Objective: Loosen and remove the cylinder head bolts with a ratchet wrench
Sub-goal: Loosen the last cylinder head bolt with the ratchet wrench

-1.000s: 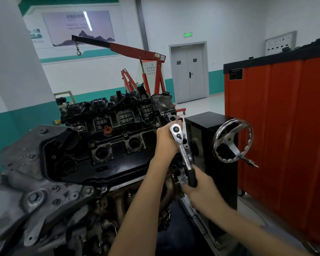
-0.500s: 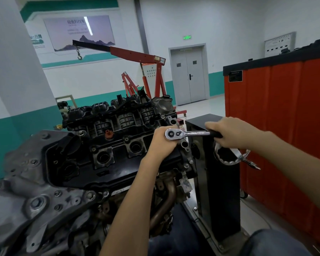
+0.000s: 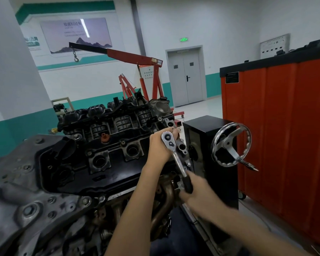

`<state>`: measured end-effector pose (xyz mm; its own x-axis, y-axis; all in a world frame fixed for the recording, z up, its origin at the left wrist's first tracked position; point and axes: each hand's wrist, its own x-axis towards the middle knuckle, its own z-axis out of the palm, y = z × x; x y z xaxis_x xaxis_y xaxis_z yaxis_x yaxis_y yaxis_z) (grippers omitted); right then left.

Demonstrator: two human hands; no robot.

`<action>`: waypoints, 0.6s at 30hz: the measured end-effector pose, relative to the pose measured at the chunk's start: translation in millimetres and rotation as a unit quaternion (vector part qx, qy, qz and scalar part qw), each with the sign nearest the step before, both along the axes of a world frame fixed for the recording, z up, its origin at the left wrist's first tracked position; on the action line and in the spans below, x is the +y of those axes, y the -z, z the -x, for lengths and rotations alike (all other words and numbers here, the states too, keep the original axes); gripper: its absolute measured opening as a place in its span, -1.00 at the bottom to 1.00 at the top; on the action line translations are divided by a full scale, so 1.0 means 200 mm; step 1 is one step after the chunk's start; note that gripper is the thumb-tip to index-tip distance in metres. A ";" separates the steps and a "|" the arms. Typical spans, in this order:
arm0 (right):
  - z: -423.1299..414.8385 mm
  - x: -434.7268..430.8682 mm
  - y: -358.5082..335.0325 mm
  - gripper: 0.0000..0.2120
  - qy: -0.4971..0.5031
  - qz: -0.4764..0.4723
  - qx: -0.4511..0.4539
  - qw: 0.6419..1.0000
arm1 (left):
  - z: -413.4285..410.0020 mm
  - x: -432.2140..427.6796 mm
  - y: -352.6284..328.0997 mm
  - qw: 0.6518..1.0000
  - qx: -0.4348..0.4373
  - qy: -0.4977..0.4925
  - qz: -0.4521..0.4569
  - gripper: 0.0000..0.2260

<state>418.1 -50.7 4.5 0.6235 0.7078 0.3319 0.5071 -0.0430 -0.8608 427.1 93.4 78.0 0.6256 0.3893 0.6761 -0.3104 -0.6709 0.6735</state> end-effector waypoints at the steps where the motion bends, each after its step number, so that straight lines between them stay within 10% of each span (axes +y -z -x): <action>1: -0.08 -0.06 -0.04 -0.73 -0.006 0.041 -0.041 0.998 | 0.00 0.02 0.00 1.000 0.014 0.006 -0.010 -0.50; 9: -0.53 -0.21 -0.55 -0.88 0.071 0.290 -0.454 0.840 | 0.01 0.02 -0.03 0.999 0.023 -0.004 -0.025 -0.48; 15: -0.13 -0.09 -0.07 -0.84 0.039 0.086 -0.104 0.990 | -0.02 -0.03 0.00 0.995 -0.044 -0.028 0.081 -0.54; 18: 0.08 0.06 0.07 -0.87 0.044 -0.036 0.042 0.997 | -0.05 -0.06 0.01 0.995 -0.057 -0.023 0.077 -0.52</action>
